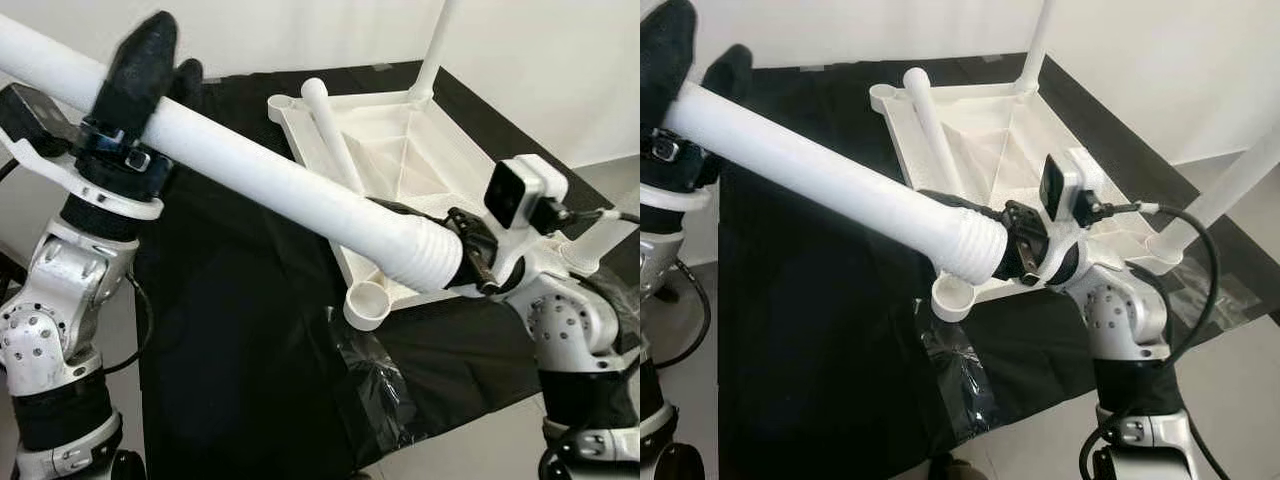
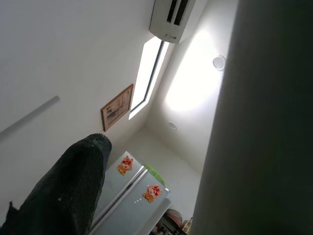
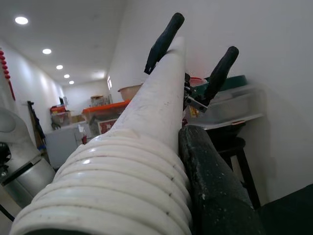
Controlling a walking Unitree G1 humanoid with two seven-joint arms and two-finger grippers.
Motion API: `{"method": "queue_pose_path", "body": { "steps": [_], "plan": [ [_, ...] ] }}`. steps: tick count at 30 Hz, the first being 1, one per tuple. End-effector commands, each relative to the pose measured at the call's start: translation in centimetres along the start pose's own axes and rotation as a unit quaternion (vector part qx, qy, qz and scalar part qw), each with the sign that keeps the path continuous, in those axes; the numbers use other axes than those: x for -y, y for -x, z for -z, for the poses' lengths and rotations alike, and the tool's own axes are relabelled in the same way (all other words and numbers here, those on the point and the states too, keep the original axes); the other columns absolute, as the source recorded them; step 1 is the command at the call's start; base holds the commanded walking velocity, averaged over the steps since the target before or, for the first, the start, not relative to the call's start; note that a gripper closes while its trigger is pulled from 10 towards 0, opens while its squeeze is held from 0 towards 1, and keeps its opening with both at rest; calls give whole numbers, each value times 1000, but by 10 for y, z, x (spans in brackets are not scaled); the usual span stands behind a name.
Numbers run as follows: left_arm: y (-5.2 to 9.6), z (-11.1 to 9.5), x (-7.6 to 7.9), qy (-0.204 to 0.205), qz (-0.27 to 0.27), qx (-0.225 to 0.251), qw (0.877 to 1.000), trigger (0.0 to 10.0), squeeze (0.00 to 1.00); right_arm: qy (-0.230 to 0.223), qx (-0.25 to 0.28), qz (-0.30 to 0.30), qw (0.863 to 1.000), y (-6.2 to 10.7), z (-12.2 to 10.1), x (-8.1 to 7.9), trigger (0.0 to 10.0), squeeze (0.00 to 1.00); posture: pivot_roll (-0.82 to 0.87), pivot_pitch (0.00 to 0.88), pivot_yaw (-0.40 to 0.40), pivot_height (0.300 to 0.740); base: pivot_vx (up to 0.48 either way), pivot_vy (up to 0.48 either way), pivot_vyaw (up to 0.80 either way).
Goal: Building children table
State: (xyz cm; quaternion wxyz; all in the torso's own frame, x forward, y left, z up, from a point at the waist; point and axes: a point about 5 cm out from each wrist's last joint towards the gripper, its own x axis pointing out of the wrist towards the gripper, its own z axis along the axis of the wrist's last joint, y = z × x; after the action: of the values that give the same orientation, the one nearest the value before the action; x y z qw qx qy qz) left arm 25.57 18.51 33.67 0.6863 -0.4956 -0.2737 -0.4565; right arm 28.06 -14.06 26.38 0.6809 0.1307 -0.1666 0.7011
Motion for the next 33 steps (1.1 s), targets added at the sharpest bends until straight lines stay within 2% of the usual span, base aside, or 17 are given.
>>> {"method": "queue_pose_path", "body": {
  "steps": [1,2,19,33],
  "plan": [
    [-3,0,5,5,19,4,1000,4824,0,-10,-24,-9,1000,-4,10,-3,10000,0,53,175,-92,740,0,0,0],
    [-4,0,5,7,18,10,1000,0,0,-12,-22,-8,1000,-6,11,-2,10000,0,49,173,-98,740,0,0,0],
    [-5,1,8,17,29,15,999,0,0,-12,-24,-8,1000,-15,22,-1,10000,0,41,170,-99,740,0,0,0],
    [-8,-6,13,5,39,9,999,0,0,10,-30,40,999,-13,25,7,10000,0,53,176,-92,740,0,0,0]
  ]
}}
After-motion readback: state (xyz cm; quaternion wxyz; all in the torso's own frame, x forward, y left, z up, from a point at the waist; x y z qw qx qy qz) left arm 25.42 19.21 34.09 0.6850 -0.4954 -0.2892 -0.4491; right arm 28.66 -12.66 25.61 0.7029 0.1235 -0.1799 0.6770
